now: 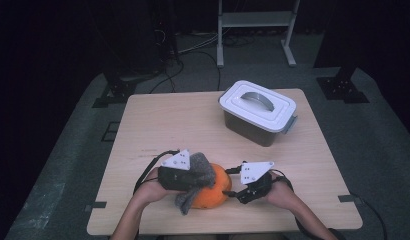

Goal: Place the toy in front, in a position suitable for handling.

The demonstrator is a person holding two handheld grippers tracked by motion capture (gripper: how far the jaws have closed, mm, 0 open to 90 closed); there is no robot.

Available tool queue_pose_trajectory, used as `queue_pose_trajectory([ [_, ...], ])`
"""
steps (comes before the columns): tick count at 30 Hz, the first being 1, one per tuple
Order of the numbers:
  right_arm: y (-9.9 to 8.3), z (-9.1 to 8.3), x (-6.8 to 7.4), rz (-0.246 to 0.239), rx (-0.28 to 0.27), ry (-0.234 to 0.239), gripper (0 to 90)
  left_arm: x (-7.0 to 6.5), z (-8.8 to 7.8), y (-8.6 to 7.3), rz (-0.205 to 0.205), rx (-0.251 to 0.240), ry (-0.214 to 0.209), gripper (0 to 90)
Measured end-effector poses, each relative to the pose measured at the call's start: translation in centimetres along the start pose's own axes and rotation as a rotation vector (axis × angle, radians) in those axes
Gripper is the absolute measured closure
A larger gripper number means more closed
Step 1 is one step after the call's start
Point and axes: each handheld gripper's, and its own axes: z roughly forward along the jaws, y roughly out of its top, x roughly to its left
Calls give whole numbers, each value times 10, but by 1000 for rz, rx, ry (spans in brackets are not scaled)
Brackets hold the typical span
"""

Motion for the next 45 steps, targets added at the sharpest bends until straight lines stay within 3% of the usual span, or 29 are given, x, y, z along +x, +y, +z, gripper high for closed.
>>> queue_pose_trajectory([
  [5, -4, 8, -9, 88, 6, 4, 566, -2, 3, 7, 4, -22, -13, 748],
  [9, -4, 7, -9, 121, 13, -11, 630, -18, 5, 18, 57, -29, -50, 748],
  [11, -4, 7, -10, 141, 7, -9, 639, -24, 12, 19, 90, 19, -47, 748],
  [16, -5, 4, -8, 160, 11, 6, 668, -23, 23, 2, 50, 49, -50, 751],
  [29, -6, 5, -5, 187, -1, 17, 697, -9, -10, -13, 18, 29, 54, 753],
  [32, -6, 5, -7, 218, -9, 20, 695, -8, -12, -14, 8, 23, 62, 753],
  [34, -5, 5, -7, 230, -15, 19, 695, -9, -10, -13, -1, 8, 38, 754],
  [40, -4, 7, -8, 235, -13, 8, 695, -21, 14, -2, 41, -2, -74, 753],
  [45, -6, 6, -8, 228, -3, 12, 696, -24, 26, -6, 43, 17, -107, 754],
])
